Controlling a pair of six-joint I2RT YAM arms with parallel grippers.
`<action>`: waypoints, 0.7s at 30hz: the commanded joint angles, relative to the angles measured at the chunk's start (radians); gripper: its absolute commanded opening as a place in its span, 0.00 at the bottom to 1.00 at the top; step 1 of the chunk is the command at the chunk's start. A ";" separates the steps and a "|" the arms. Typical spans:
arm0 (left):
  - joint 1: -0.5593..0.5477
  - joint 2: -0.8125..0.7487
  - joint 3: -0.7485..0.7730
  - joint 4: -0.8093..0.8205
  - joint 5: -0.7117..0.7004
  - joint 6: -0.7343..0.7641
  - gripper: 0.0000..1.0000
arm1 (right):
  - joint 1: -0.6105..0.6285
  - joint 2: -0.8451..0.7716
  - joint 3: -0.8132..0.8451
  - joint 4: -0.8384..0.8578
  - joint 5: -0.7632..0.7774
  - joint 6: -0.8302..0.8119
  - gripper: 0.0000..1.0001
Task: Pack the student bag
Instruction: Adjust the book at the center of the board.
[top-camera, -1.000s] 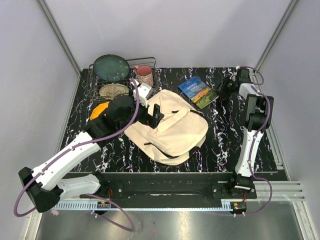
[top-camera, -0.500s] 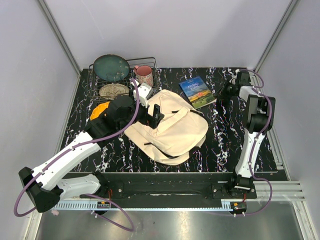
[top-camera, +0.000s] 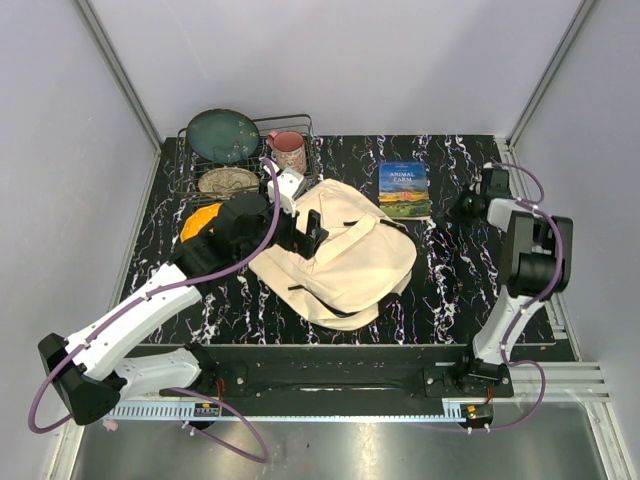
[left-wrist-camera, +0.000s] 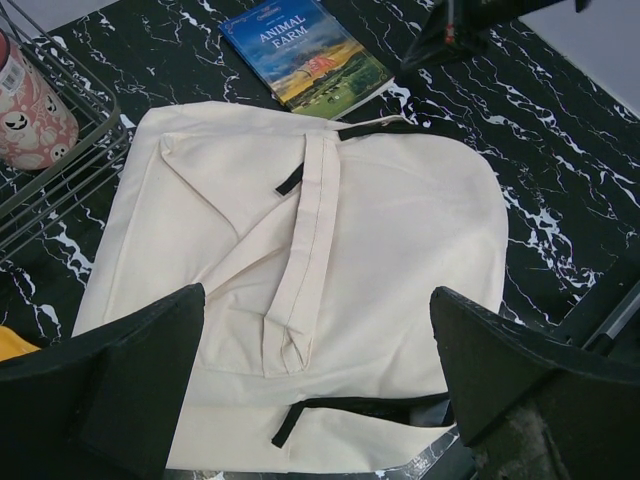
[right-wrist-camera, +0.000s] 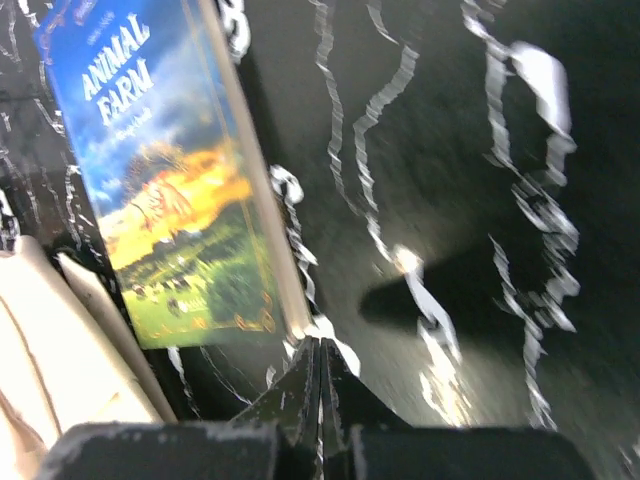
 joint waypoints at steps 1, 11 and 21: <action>0.007 0.004 0.008 0.060 0.052 -0.005 0.99 | -0.040 -0.190 -0.181 0.068 0.105 0.037 0.00; 0.008 0.073 0.052 0.063 0.129 -0.034 0.99 | -0.040 -0.151 -0.079 0.042 -0.026 0.054 0.55; 0.008 0.055 0.038 0.058 0.117 -0.046 0.99 | -0.029 0.061 0.092 0.058 -0.216 0.099 0.53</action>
